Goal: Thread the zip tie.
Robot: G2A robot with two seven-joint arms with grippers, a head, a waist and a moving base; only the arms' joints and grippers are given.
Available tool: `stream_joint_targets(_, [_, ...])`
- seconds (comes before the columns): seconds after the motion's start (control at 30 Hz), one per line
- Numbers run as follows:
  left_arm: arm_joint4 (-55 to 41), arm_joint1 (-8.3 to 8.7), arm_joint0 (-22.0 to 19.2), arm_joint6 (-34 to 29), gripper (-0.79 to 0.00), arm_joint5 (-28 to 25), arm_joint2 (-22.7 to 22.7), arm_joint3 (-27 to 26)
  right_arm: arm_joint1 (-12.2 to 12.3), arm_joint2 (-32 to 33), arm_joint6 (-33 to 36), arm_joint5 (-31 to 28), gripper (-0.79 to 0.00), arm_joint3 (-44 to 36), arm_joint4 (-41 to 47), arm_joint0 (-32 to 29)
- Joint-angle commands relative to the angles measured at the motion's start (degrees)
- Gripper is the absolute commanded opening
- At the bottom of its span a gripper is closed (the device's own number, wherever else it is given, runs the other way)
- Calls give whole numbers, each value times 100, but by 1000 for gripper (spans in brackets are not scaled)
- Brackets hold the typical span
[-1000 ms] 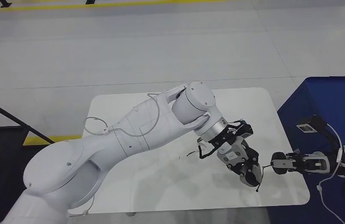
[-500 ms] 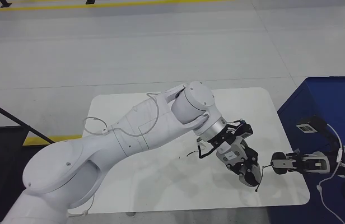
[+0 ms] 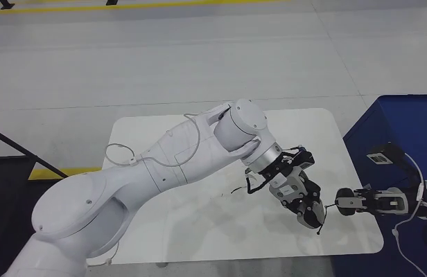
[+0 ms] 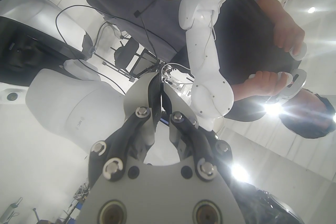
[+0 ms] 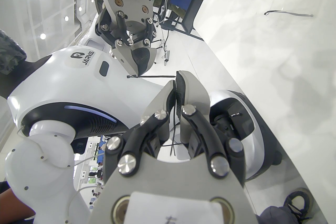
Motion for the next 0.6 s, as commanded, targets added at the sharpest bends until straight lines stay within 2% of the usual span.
stream_joint_targets(0.0, [4,-10,16,12,-785,12,0,15,0,0,0,0,-785,0,0,0])
stream_joint_targets(0.57, [-2,46,1,38,-785,38,0,-100,0,0,0,0,-785,0,0,0])
